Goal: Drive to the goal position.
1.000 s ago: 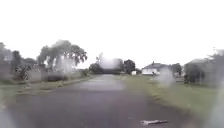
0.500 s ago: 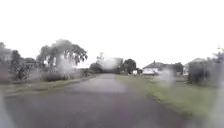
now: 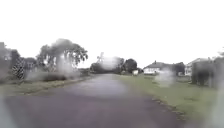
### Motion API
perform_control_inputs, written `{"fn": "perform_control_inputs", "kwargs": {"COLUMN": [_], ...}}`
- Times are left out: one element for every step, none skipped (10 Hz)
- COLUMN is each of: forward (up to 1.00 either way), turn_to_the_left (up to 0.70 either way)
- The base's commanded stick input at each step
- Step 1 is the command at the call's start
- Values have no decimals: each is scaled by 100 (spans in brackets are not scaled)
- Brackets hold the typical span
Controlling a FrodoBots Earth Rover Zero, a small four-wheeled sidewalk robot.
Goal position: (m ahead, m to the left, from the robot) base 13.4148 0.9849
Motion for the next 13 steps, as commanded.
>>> {"fn": "perform_control_inputs", "kwargs": {"forward": [85, 85, 85, 85, 85, 85, 85, 85, 85, 85, 85, 85, 85], "turn_to_the_left": [0, 0, 0, 0, 0, 0, 0, 0, 0, 0, 0, 0, 0]}}
